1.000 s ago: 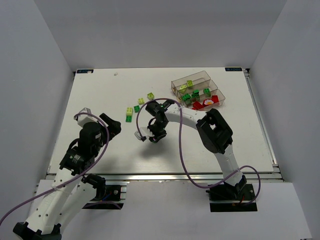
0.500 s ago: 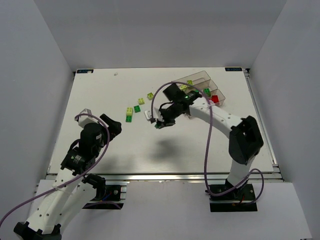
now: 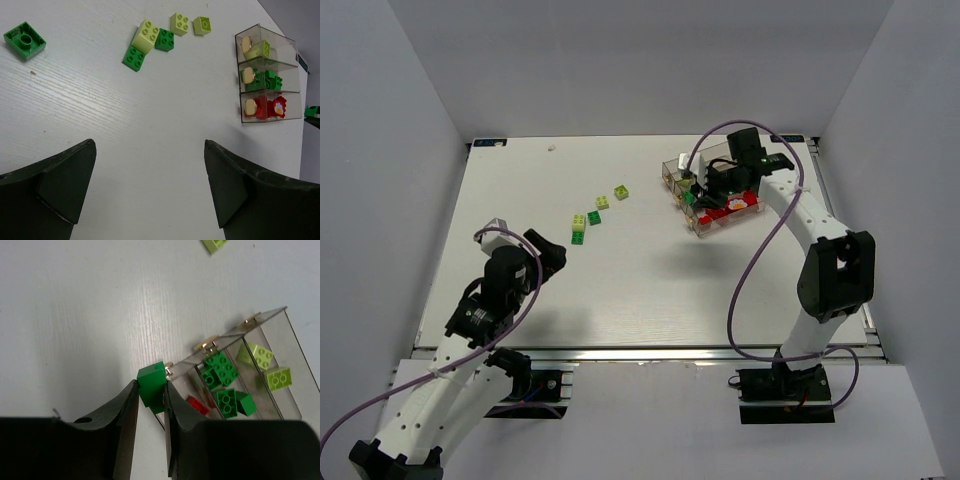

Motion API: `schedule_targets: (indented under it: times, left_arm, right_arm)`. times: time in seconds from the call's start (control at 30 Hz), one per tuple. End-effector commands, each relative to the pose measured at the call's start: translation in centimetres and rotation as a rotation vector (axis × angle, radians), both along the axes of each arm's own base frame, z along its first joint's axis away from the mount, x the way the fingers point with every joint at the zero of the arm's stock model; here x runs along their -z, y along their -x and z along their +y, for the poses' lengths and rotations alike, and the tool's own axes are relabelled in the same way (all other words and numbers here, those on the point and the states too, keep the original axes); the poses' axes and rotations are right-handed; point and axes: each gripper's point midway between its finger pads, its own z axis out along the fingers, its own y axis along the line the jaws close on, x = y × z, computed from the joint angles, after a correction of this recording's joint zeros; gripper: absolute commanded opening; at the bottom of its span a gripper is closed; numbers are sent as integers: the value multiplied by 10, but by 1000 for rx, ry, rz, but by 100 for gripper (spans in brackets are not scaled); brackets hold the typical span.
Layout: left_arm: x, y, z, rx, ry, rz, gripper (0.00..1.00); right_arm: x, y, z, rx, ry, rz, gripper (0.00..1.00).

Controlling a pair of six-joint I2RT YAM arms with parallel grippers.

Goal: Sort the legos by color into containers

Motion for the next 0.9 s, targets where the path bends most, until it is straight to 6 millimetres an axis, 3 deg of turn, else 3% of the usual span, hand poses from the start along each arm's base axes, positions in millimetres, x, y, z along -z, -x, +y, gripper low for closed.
schedule_targets:
  times: [0.0,0.13,0.17,0.3,0.67,0.87]
  left_arm:
    - [-2,-2,-5,13,17,-7,98]
    - [-1,0,-3,5,17,-4,98]
    - [-1,0,-3,6,19,-4,98]
    - [0,1,-2,1,24,-2,98]
    - [2,-1,-4,3,25,10,98]
    - [4,-3,-7,11,20,26,98]
  right_arm:
    - [-4,-32,-12,78,-5,-21,0]
    - [-2,-65,-33,195,-33,13,0]
    - [7,-73,-35,213,-29,36,0]
    - [9,-99,-43,285,-48,48,1]
    - [27,-132,-57,409,-42,26,6]
    - [48,-159,-64,455,-4,3,12]
